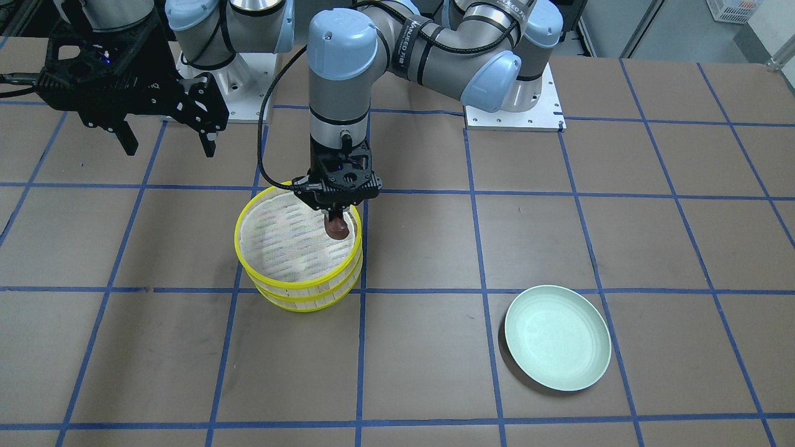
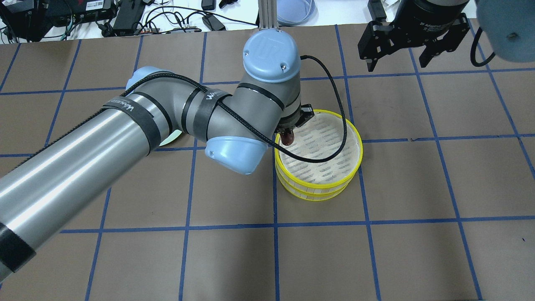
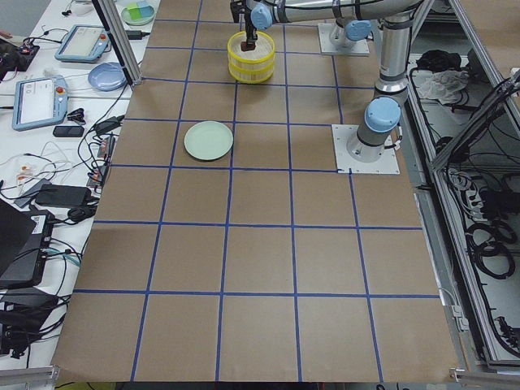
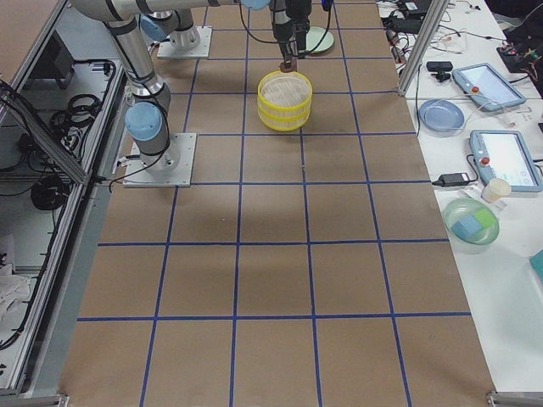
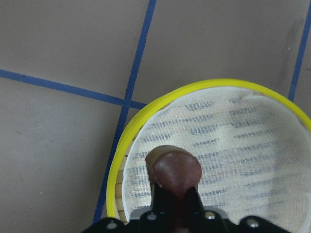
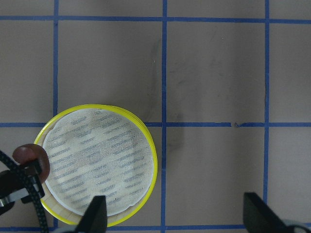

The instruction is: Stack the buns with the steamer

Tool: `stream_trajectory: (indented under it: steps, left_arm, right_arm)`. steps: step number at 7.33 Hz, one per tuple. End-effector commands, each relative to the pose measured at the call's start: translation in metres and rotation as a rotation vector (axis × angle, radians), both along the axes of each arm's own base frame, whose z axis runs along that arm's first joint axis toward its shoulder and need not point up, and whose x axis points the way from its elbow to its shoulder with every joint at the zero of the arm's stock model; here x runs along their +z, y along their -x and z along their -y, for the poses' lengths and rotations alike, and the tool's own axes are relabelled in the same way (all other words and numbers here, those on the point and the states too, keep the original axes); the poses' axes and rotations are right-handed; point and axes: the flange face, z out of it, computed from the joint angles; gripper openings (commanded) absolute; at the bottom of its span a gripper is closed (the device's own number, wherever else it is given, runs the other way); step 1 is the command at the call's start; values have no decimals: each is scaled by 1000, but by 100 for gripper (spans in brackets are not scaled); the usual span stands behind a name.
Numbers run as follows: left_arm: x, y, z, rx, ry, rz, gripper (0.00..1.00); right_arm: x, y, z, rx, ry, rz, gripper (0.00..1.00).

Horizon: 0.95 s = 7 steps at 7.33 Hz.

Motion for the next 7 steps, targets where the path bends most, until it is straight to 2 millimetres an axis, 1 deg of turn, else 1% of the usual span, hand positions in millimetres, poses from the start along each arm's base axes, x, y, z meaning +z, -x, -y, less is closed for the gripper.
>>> stream_trajectory:
  steps: [1, 2, 3, 4, 5, 6, 7]
  left_arm:
    - [-10, 11, -7, 67, -25, -11, 100]
    - [-10, 12, -7, 57, -23, -11, 100]
    - [-3, 11, -7, 41, -10, -13, 100]
    - [3, 6, -5, 16, 3, -6, 100]
    - [2, 0, -3, -60, 13, 15, 100]
    - [9, -10, 4, -87, 25, 19, 100]
    - [19, -41, 26, -128, 45, 24, 100]
  right_arm:
    - [0, 0, 0, 2, 0, 5, 100]
    - [-1, 0, 0, 4, -1, 5, 100]
    - [-1, 0, 0, 5, -5, 5, 100]
    - [-1, 0, 0, 7, -3, 6, 100]
    - [-1, 0, 0, 7, -3, 6, 100]
    - [-1, 0, 0, 7, -3, 5, 100]
    - [-2, 0, -1, 7, -6, 3, 100]
